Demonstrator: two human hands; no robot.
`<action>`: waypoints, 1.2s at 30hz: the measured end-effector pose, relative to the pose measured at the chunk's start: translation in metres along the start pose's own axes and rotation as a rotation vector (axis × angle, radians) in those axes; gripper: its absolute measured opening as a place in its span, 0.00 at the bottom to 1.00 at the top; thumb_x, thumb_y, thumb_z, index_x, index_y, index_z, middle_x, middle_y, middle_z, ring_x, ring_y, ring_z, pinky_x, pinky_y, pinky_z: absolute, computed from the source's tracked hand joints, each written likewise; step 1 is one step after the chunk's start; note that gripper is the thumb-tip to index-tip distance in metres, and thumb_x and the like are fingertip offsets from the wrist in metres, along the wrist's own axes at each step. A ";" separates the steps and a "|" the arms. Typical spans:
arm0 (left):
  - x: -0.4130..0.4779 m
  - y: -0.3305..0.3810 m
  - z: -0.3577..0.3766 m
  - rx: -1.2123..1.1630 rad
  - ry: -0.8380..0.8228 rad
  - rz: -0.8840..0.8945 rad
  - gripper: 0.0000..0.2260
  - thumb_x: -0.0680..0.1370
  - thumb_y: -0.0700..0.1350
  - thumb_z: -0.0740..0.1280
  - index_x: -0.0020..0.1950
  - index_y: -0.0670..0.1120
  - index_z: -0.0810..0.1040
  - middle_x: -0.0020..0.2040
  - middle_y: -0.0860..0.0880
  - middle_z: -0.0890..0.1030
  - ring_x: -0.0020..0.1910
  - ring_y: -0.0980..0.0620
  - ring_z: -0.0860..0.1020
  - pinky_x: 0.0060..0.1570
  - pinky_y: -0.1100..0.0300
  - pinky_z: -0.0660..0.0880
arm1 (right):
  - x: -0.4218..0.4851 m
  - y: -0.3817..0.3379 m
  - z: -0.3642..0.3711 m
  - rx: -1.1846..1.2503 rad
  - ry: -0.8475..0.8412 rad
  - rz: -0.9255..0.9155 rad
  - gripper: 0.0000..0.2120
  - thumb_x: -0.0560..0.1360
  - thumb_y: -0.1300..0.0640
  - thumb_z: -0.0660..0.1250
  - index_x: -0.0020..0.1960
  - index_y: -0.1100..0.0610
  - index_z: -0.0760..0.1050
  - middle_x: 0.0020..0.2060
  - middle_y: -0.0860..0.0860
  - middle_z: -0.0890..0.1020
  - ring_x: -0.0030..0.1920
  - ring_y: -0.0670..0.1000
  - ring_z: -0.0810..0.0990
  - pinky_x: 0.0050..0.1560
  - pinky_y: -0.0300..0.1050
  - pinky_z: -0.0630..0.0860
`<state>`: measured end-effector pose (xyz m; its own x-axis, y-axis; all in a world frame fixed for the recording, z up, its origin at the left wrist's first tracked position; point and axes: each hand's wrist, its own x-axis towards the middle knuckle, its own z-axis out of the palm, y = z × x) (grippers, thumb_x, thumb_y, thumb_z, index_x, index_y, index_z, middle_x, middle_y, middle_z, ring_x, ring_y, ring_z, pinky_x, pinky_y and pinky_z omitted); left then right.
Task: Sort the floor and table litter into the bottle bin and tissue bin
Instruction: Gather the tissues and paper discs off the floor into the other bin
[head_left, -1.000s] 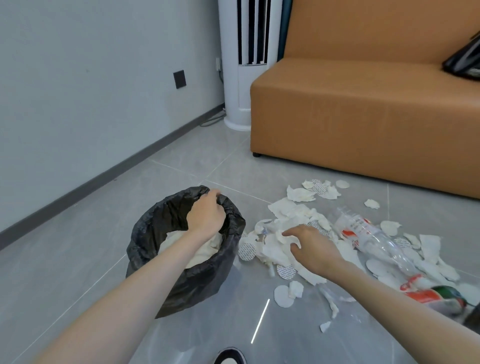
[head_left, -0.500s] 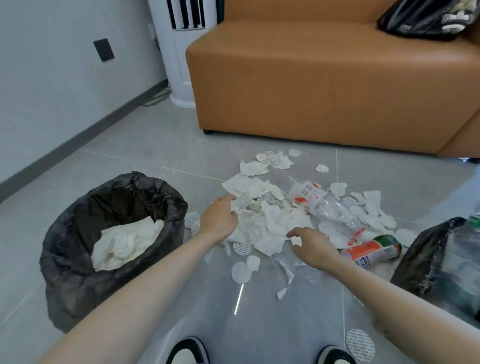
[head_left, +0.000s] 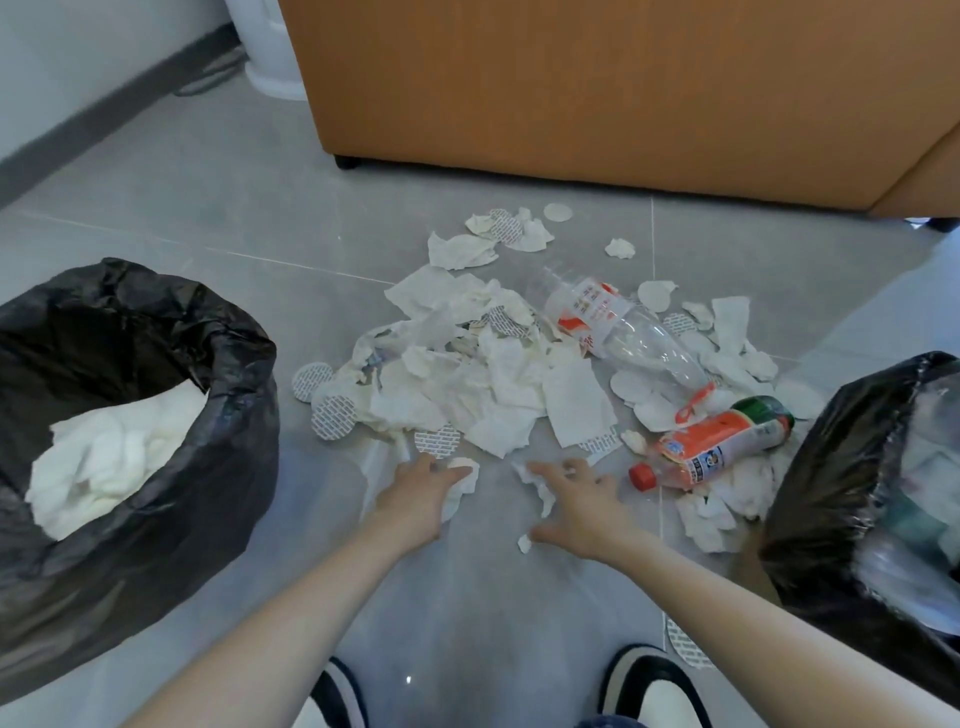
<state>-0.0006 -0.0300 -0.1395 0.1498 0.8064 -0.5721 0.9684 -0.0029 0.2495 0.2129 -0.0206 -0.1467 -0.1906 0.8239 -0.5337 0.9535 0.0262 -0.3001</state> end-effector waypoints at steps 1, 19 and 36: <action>0.000 -0.001 0.004 -0.003 0.022 -0.001 0.32 0.75 0.40 0.66 0.75 0.59 0.58 0.70 0.47 0.59 0.69 0.42 0.62 0.63 0.50 0.69 | -0.002 -0.002 0.003 -0.022 0.032 -0.015 0.40 0.67 0.40 0.71 0.73 0.37 0.55 0.71 0.53 0.58 0.66 0.64 0.62 0.65 0.54 0.65; -0.001 -0.010 0.023 -0.161 0.249 -0.023 0.20 0.74 0.42 0.69 0.65 0.49 0.71 0.63 0.48 0.67 0.60 0.45 0.68 0.58 0.55 0.70 | -0.008 -0.002 0.047 -0.012 0.374 -0.252 0.14 0.73 0.56 0.70 0.32 0.56 0.71 0.31 0.51 0.73 0.33 0.53 0.73 0.32 0.42 0.61; 0.002 -0.016 0.036 -0.244 0.313 -0.023 0.05 0.70 0.40 0.71 0.43 0.45 0.77 0.55 0.50 0.74 0.54 0.46 0.71 0.52 0.56 0.71 | -0.015 -0.002 0.033 0.416 0.241 -0.162 0.10 0.71 0.52 0.71 0.33 0.48 0.74 0.60 0.45 0.73 0.62 0.46 0.66 0.59 0.38 0.63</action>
<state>-0.0085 -0.0496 -0.1730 0.0241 0.9460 -0.3234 0.8894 0.1274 0.4389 0.2057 -0.0520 -0.1643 -0.2230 0.9362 -0.2715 0.7331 -0.0225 -0.6797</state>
